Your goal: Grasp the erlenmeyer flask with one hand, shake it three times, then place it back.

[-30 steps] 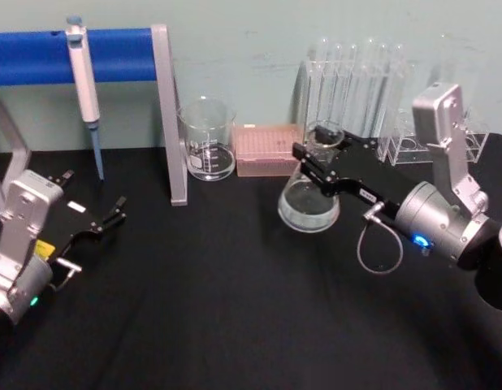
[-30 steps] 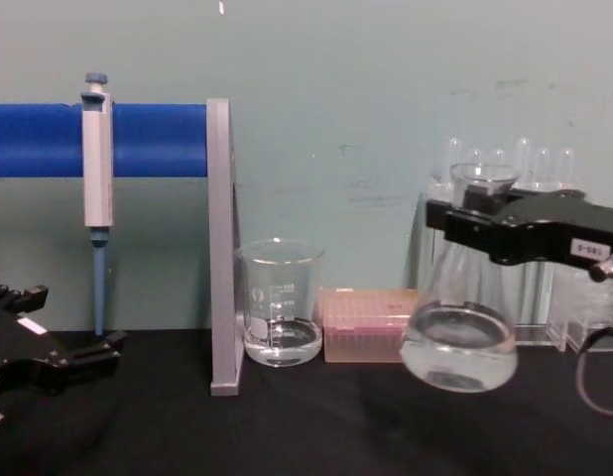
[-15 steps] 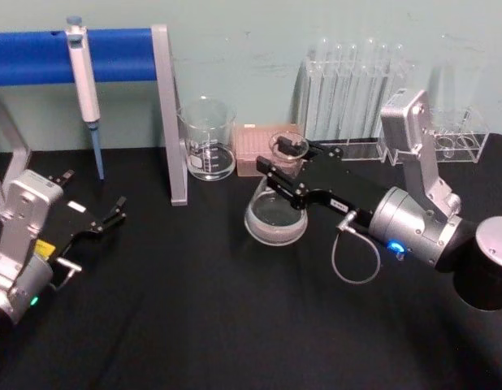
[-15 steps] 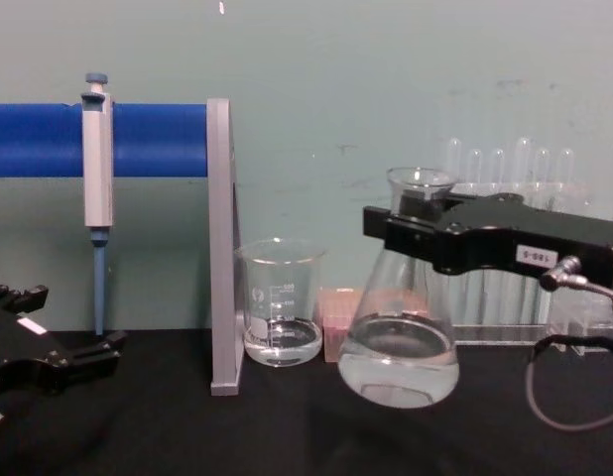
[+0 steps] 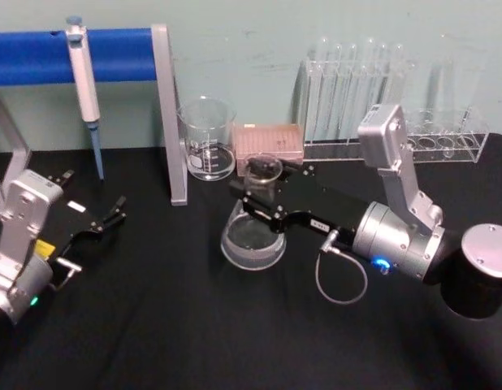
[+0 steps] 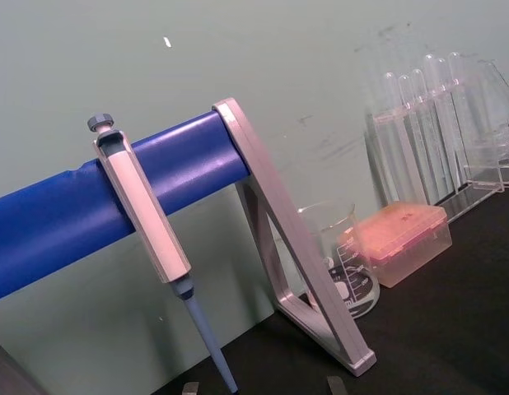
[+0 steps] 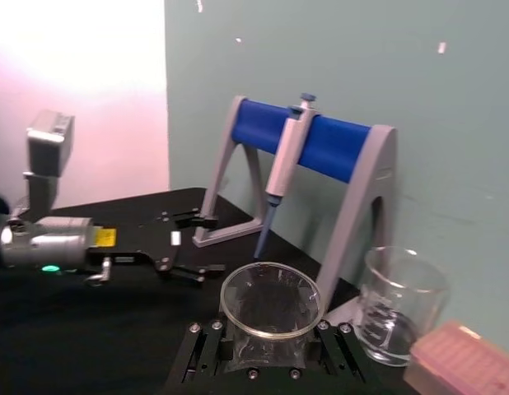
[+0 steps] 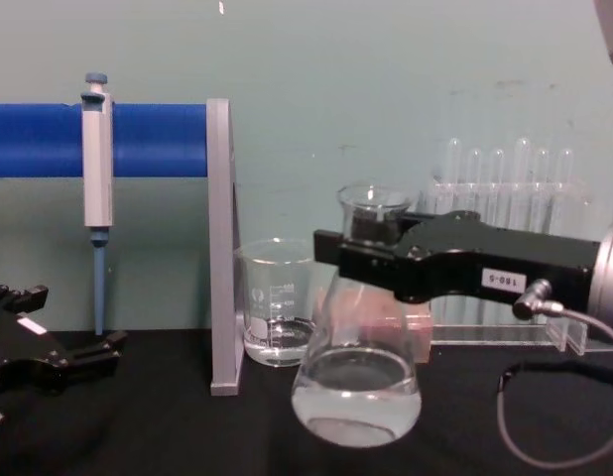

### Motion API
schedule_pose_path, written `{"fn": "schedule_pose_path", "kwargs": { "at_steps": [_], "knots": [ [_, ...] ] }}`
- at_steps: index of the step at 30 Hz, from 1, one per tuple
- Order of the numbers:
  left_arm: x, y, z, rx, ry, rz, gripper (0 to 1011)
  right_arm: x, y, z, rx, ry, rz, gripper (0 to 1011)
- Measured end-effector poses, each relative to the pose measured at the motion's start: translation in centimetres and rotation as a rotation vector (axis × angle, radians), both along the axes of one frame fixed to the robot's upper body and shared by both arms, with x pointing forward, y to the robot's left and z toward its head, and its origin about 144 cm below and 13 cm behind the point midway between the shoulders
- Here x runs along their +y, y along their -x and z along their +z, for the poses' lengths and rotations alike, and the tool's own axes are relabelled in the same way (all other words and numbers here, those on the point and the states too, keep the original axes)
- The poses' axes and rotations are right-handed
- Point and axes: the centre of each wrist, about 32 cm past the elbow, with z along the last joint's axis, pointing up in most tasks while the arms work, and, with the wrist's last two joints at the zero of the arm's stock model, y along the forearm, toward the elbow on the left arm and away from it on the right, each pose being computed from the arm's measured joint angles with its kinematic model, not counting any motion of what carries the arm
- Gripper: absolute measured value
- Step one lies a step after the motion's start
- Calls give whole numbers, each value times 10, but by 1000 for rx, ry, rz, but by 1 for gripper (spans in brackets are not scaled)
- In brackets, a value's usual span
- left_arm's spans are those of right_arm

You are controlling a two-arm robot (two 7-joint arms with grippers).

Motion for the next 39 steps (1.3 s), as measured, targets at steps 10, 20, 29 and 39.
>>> {"fn": "schedule_pose_path", "kwargs": {
  "at_steps": [10,20,29,39],
  "knots": [
    [0,0,0,0,0,0,1001,7,7,-1,6,11,88,449],
    [0,0,0,0,0,0,1001,10,13,-1,5,15,147,449],
    [0,0,0,0,0,0,1001,9,16,0,5,16,172,449],
    [0,0,0,0,0,0,1001,8,15,0,3,13,145,449]
  ]
}}
